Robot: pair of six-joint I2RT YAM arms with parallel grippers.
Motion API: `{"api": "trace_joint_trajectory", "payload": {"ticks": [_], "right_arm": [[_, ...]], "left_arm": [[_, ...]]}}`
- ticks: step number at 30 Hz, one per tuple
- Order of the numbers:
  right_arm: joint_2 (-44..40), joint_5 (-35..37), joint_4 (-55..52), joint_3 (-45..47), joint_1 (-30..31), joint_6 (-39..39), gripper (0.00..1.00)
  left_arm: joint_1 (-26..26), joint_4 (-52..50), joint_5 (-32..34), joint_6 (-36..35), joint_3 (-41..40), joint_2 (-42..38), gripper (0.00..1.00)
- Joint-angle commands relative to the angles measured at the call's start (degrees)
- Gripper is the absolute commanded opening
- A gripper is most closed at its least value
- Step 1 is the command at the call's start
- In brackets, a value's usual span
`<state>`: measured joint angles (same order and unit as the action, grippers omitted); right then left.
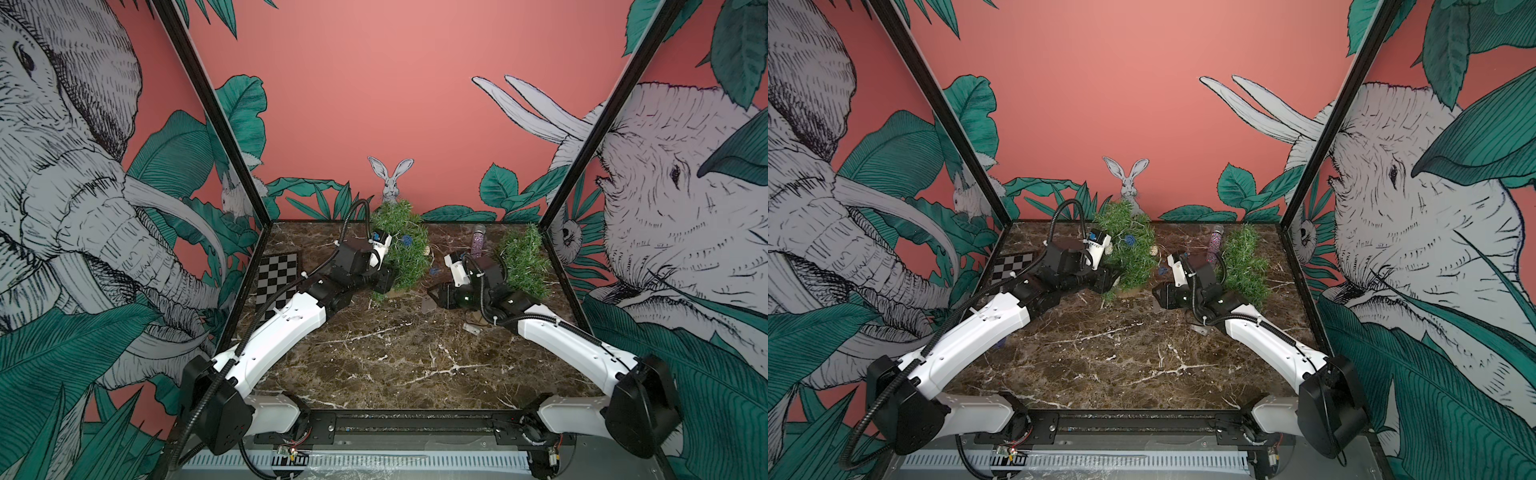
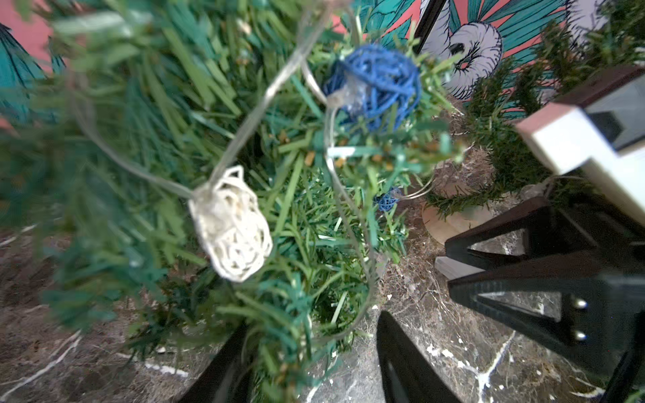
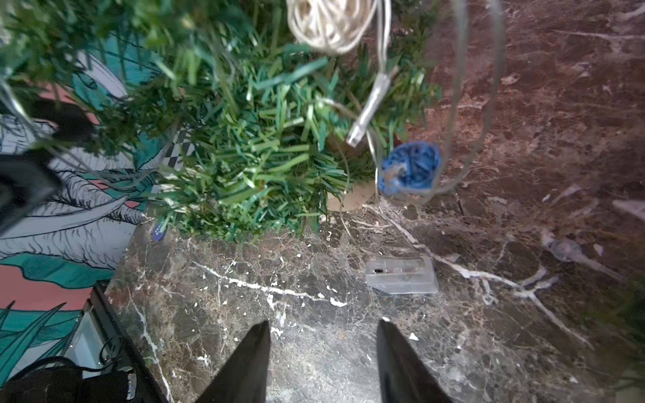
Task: Wrap string light around the christmas tree
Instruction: Wrap the light string around the Christmas tree.
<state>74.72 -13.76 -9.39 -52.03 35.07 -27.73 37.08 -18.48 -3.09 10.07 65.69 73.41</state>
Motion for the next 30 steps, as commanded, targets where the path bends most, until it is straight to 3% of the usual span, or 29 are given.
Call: {"api": "trace_joint_trajectory", "payload": {"ticks": [1, 7, 11, 19, 30], "right_arm": [[1.1, 10.1, -2.7, 0.2, 4.4, 1.8, 0.60], [2.8, 24.7, -5.2, 0.4, 9.3, -0.8, 0.67], [4.3, 27.1, -4.6, 0.2, 10.3, -2.2, 0.70], [11.3, 27.9, 8.6, 0.7, 10.6, -5.2, 0.71], [20.9, 38.2, 13.3, -1.1, 11.4, -7.6, 0.72]], "left_arm": [[-0.1, -1.7, 0.9, -0.6, 0.0, -2.2, 0.56], [0.0, -0.6, 0.7, -0.2, -0.4, -2.4, 0.56], [0.0, 0.7, 0.3, 0.6, -1.0, -2.0, 0.56], [0.0, 2.1, 0.4, 2.2, -2.7, -2.1, 0.56], [0.0, 1.7, 2.1, 2.2, -3.8, -2.5, 0.56]]}}
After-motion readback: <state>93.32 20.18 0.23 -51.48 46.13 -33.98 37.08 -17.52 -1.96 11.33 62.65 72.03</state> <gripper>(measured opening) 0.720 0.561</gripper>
